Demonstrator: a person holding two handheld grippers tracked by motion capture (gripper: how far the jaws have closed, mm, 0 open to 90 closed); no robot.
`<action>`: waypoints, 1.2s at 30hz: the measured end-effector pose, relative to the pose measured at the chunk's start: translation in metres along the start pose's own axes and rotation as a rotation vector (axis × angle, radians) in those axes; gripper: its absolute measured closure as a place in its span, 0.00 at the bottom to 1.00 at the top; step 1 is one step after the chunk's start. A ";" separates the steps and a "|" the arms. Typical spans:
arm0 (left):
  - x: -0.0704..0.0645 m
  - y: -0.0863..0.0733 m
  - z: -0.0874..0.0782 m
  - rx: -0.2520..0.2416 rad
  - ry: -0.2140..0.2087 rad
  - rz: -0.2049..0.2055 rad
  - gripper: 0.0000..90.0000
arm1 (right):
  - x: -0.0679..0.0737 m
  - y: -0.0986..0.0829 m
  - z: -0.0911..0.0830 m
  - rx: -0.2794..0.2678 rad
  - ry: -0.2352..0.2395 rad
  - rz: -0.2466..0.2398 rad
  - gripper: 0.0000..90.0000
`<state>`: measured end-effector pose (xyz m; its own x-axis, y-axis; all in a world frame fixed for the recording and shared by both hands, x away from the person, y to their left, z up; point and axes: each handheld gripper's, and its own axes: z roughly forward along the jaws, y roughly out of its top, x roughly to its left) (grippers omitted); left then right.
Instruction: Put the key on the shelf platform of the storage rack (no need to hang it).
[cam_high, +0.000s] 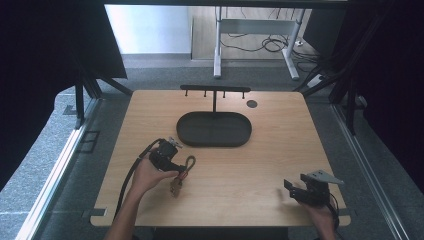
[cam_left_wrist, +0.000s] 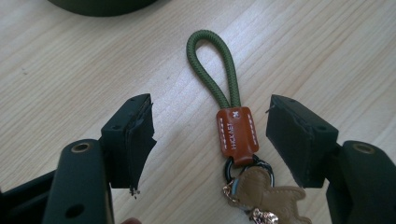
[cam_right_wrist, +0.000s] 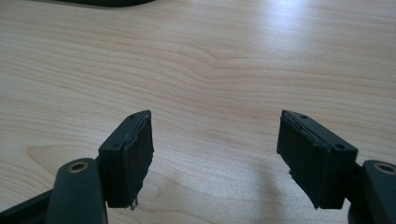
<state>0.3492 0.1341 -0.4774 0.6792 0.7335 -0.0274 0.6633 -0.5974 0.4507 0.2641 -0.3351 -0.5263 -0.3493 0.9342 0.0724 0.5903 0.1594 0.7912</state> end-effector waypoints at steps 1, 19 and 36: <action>-0.001 0.001 0.002 0.005 0.001 0.002 0.37 | 0.000 0.000 0.001 0.002 0.000 0.000 0.30; -0.005 0.001 0.024 0.078 -0.023 0.018 0.40 | 0.002 -0.002 0.004 0.024 0.001 -0.017 0.30; -0.009 0.003 0.036 0.154 -0.010 0.045 0.42 | 0.001 -0.003 0.005 0.032 0.000 -0.025 0.31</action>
<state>0.3566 0.1141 -0.5082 0.7120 0.7019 -0.0199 0.6719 -0.6727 0.3100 0.2655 -0.3326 -0.5317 -0.3641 0.9298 0.0532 0.6044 0.1925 0.7731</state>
